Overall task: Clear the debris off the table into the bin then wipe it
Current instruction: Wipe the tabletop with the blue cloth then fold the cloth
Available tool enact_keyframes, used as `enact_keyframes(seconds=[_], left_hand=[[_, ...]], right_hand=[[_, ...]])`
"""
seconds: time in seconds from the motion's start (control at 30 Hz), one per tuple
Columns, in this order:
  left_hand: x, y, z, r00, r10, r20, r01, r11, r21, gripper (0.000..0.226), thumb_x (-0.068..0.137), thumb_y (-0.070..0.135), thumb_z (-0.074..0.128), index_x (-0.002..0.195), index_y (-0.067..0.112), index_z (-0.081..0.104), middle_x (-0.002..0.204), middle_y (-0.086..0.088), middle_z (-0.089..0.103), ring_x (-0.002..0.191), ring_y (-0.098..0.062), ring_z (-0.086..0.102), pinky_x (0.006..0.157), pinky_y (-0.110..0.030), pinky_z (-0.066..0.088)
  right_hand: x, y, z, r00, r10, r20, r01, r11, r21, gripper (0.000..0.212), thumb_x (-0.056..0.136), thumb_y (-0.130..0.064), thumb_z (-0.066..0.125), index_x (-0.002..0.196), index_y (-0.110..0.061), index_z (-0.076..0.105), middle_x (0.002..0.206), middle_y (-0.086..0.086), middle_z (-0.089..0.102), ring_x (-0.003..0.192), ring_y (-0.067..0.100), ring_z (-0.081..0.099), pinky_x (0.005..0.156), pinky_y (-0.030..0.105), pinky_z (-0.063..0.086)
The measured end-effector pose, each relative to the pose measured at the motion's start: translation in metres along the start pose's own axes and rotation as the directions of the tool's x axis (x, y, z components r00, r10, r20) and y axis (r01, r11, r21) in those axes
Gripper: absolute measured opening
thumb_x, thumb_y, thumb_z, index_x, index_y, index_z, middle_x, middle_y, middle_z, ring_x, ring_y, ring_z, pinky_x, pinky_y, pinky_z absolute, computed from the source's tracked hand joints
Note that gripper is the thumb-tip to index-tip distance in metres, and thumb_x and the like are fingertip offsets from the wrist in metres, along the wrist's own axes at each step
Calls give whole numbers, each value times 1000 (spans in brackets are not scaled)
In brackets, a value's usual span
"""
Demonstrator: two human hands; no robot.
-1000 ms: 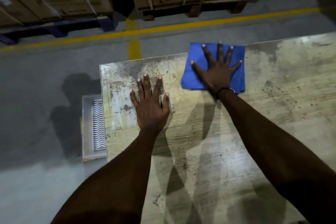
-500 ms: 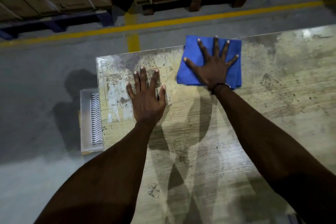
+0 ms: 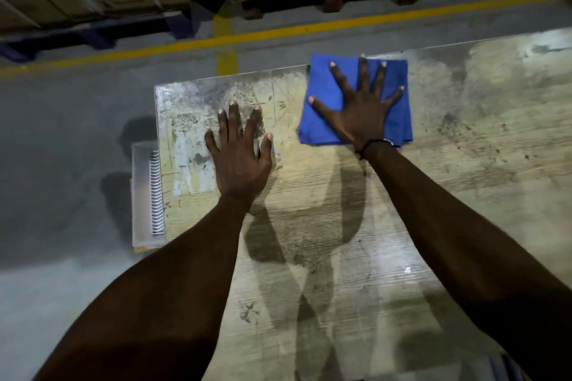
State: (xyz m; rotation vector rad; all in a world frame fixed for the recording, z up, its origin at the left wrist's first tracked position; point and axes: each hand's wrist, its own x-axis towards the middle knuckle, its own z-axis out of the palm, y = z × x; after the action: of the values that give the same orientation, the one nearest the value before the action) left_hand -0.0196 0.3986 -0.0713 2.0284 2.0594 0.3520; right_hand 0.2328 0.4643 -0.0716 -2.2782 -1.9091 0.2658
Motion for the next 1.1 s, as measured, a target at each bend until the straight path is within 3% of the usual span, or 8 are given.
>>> enact_keyframes(seconds=[0.2,0.37,0.5,0.7,0.87,1.0,1.1], left_hand=[[0,0,0,1000,-6,1,6,1000,-6,60,107,56,36,163,39,28,176,0,9,163,-25,3,126,-63,7],[-1,1,-2,1000,-4,1,4,1000,-24,59,107,58,33,163,39,29,176,0,9,163,-24,3,127,-62,5],[0,1,-3,1000,-6,-6,6,1000,-28,59,107,58,34,163,40,30,176,0,10,163,-24,4,128,-61,4],[0,0,-3,1000,-4,-7,3,999,-37,60,105,56,38,162,38,32,176,-1,12,163,-25,6,127,-61,5],[0,-1,0,1000,-3,-9,3,999,-39,60,105,57,37,162,39,32,176,1,10,163,-24,5,128,-59,3],[0,-1,1,1000,-2,-25,2,1000,-18,59,106,56,38,162,39,32,176,-1,12,162,-25,7,128,-60,4],[0,-1,1,999,4,-33,-5,1000,-21,60,104,56,39,161,39,34,175,-2,14,162,-26,9,127,-60,5]], right_hand=[[-93,-12,6,955,-294,34,295,954,-54,90,84,-95,36,162,-53,17,176,-3,1,161,35,-9,116,79,0],[-65,38,-6,983,-184,12,184,981,-67,92,80,-98,33,160,-57,14,176,-7,0,162,35,-6,115,81,2],[-12,19,-4,998,-65,18,65,998,-10,93,79,-100,29,160,-57,16,176,-2,3,161,40,-6,113,83,-2],[-104,-19,7,952,-304,30,305,951,-46,82,90,-91,28,161,-53,19,176,-3,3,161,35,-8,117,78,0],[-109,10,4,970,-243,9,243,966,-83,75,94,-86,29,161,-55,15,176,-7,2,162,31,-8,118,77,2],[-61,-1,8,978,-208,-18,207,977,-52,70,97,-83,29,160,-55,21,175,-4,12,162,36,1,118,78,2],[-73,-19,13,969,-246,-14,245,968,-49,68,99,-79,27,161,-53,20,176,-2,11,162,36,-1,119,76,0]])
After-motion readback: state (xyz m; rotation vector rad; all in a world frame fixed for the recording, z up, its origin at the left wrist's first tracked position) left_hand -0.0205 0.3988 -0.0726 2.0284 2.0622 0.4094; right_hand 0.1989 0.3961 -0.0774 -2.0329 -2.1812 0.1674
